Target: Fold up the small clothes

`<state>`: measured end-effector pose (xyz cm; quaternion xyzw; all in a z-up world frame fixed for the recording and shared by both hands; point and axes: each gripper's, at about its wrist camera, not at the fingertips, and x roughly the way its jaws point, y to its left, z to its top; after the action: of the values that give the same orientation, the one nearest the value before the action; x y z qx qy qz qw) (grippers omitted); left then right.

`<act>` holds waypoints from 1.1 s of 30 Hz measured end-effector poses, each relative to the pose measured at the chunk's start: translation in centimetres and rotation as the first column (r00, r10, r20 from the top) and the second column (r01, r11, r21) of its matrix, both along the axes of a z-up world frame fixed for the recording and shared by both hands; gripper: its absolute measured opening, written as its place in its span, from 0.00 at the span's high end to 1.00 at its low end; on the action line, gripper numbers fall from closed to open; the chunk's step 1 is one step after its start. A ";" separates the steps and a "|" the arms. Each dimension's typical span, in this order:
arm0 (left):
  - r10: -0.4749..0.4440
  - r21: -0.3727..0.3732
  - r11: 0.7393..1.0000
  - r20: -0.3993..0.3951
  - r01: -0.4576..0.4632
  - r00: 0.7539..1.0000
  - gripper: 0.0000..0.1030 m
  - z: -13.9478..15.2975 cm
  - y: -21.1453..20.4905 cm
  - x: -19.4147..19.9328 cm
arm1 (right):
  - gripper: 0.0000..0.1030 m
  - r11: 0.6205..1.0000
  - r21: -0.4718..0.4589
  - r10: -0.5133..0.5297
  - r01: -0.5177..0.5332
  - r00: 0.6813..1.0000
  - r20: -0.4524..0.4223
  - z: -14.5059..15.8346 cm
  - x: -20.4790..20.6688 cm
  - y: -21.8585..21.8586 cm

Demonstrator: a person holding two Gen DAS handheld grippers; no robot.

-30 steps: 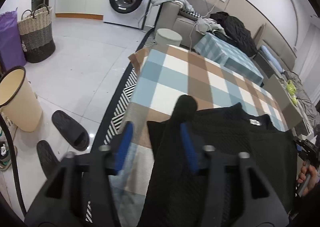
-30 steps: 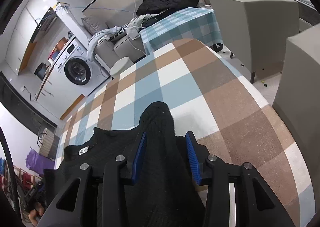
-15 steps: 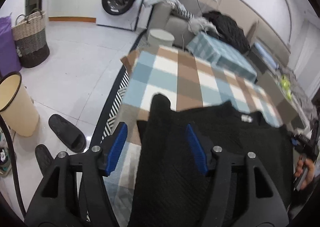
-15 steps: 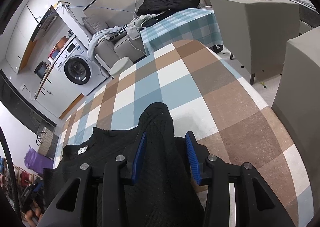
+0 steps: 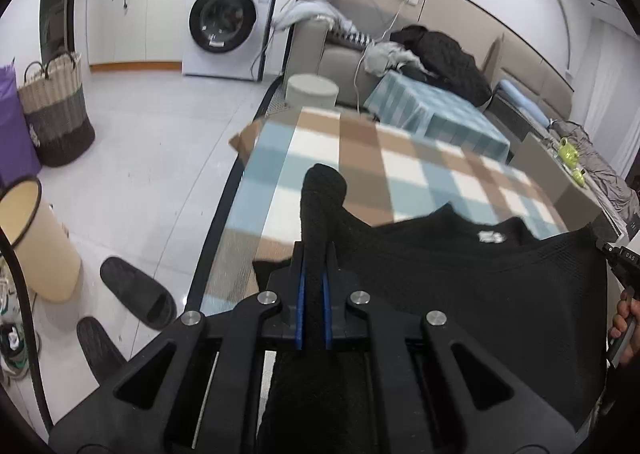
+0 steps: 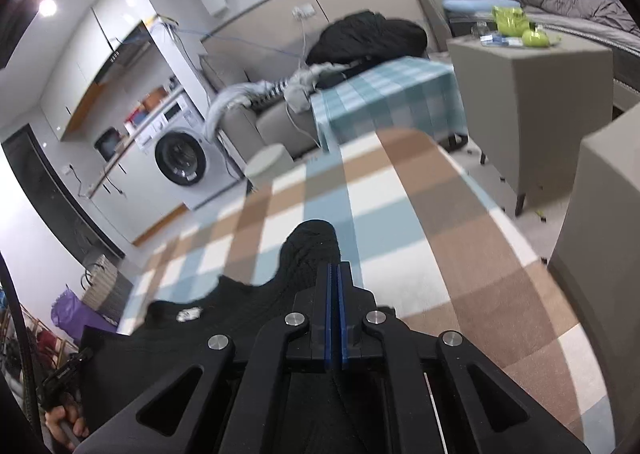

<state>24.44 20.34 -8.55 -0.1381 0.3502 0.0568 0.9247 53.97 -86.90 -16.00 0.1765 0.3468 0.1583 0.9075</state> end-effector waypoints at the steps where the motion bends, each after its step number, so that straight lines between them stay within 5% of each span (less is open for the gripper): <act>1: 0.002 -0.004 1.000 0.013 -0.002 1.000 0.96 0.5 0.1 0.0 | 0.98 1.000 0.008 -0.009 0.009 1.000 0.009 0.4 0.0 -0.2; 7: 0.034 -0.025 0.999 -0.047 -0.036 0.998 0.95 -0.3 0.9 1.1 | 0.96 0.999 -0.007 -0.052 0.052 0.997 -0.064 -0.5 1.6 -0.1; 9: 0.052 -0.027 0.998 -0.095 -0.055 0.994 0.88 -1.0 1.1 1.0 | 0.80 0.999 -0.022 -0.048 0.046 0.989 -0.140 -1.6 2.2 0.0; 14: 0.061 -0.022 0.998 -0.103 -0.063 0.993 0.55 -1.5 1.0 -2.0 | 0.67 1.000 -0.031 -0.001 -0.006 0.977 -0.213 -3.0 0.0 -0.3; 18: 0.058 -0.016 0.998 -0.112 -0.060 0.992 0.51 -1.8 0.3 -6.0 | 0.60 1.000 -0.002 0.023 -0.024 0.973 -0.228 -3.2 -3.9 -1.5; 33: 0.041 -0.034 0.998 -0.188 -0.049 0.981 0.50 -3.7 -3.8 -19.4 | 0.58 0.994 -0.025 0.093 -0.106 0.949 -0.300 -4.9 -18.2 -5.5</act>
<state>5.09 16.49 -12.27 -0.1579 0.4335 0.0836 0.8832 35.77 -92.42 -20.95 0.1619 0.4913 0.1683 0.8391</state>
